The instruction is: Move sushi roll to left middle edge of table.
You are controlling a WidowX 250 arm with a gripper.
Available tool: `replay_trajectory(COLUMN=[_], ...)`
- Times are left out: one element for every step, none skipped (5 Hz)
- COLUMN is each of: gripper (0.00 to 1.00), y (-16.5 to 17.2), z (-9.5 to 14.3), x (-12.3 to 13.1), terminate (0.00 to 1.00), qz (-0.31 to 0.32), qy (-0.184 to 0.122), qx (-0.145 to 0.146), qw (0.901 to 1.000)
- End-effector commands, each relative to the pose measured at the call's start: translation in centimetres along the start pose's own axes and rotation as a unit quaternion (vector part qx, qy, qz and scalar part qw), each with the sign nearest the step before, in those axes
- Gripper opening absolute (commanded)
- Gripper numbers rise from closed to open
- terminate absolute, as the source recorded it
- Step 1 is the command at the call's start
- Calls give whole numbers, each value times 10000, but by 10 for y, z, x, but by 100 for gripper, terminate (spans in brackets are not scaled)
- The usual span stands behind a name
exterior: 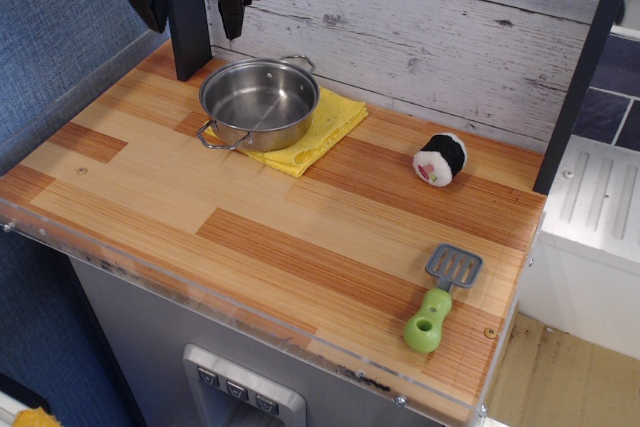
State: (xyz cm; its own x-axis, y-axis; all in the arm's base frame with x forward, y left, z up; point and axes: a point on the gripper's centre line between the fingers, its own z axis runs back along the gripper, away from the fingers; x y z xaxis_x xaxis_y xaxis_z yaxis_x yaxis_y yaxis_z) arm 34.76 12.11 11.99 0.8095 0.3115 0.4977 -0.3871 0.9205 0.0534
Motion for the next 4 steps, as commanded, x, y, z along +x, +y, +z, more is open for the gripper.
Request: replay_trajectory(gripper=[100,100,100,100], y=[0,-35,-63,-88], z=[0,3,5,7], x=[0,-11,-19,-27], terminate=[0,0,0,0], qz=[0,-502,-839,-1117], qy=[0,-55,-100,-133], qx=[0,-219,-359,-555], qw=[10000,9985,9958,9921])
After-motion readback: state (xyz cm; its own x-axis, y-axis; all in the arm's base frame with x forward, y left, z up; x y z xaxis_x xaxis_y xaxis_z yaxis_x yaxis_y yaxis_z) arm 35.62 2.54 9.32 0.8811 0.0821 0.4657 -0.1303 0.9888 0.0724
